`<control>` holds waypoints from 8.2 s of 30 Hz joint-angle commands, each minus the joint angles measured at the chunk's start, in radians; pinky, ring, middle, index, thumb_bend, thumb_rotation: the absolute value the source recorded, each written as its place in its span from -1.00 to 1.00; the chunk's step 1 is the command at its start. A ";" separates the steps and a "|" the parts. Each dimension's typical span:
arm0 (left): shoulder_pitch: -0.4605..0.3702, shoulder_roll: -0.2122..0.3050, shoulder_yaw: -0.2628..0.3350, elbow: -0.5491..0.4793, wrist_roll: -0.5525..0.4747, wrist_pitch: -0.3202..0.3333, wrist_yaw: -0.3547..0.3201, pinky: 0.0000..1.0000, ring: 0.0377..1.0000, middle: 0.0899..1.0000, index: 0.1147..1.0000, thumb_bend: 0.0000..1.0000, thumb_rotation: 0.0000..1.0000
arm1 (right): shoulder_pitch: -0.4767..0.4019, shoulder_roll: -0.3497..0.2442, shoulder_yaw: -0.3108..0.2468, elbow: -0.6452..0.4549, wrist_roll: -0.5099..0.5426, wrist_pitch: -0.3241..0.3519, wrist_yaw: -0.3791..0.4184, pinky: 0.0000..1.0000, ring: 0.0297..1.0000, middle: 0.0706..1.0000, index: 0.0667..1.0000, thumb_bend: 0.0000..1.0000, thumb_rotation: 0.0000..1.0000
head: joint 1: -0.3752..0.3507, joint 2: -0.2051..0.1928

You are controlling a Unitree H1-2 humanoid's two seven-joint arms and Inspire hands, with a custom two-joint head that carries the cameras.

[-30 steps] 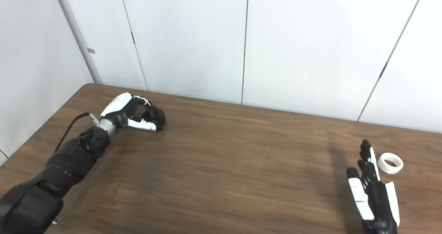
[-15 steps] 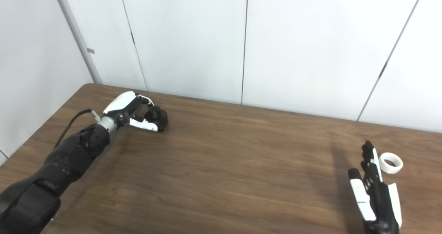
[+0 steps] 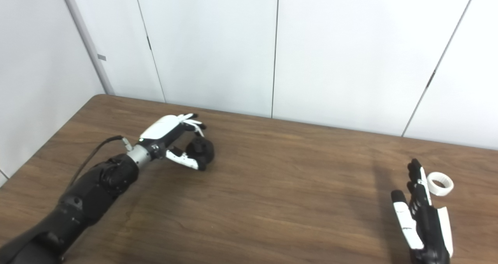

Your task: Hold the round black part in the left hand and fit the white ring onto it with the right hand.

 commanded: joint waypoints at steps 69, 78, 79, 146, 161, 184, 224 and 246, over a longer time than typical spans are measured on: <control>0.037 -0.010 -0.504 -0.144 0.180 -0.049 0.213 1.00 1.00 0.76 -0.17 0.05 -0.89 | -0.042 0.086 -0.001 -0.439 -0.125 0.193 -0.025 0.96 1.00 0.96 0.96 -0.14 0.76 | -0.289 0.096; 0.021 -0.006 -0.555 -0.120 0.161 -0.049 0.260 1.00 1.00 0.74 -0.17 0.05 -0.89 | -0.077 0.060 -0.017 -0.506 -0.131 0.277 -0.008 0.92 1.00 0.98 0.97 -0.14 0.66 | -0.319 0.097; 0.022 -0.008 -0.555 -0.121 0.157 -0.049 0.261 1.00 1.00 0.74 -0.17 0.05 -0.88 | -0.084 0.055 -0.020 -0.516 -0.144 0.301 -0.007 0.92 1.00 0.98 0.98 -0.13 0.66 | -0.326 0.098; 0.035 0.027 -0.605 -0.168 0.067 -0.049 0.248 1.00 1.00 0.80 -0.17 0.05 -0.88 | -0.504 -0.634 0.277 0.123 -0.584 0.383 0.390 0.73 0.91 0.75 0.37 0.80 -0.68 | -0.552 0.069; 0.036 0.044 -0.648 -0.152 0.046 -0.049 0.281 1.00 1.00 0.78 -0.17 0.05 -0.88 | -0.529 -0.612 0.323 0.158 -0.721 0.404 0.389 1.00 1.00 0.89 0.49 0.72 -0.46 | -0.580 0.020; 0.044 0.053 -0.660 -0.168 0.037 -0.049 0.286 1.00 1.00 0.77 -0.17 0.05 -0.88 | -0.582 -0.582 0.326 0.213 -0.748 0.364 0.373 1.00 1.00 0.85 0.44 0.68 -0.47 | -0.584 0.013; 0.099 0.075 -0.584 -0.267 0.048 -0.049 0.214 1.00 1.00 0.77 -0.17 0.05 -0.88 | -0.582 -0.569 0.365 0.298 -0.766 0.305 0.336 1.00 1.00 0.81 0.36 0.75 -0.47 | -0.574 0.045; 0.125 0.076 -0.541 -0.303 0.045 -0.049 0.173 1.00 1.00 0.78 -0.17 0.05 -0.88 | -0.582 -0.559 0.370 0.322 -0.776 0.303 0.324 1.00 1.00 0.77 0.29 0.69 -0.45 | -0.568 0.059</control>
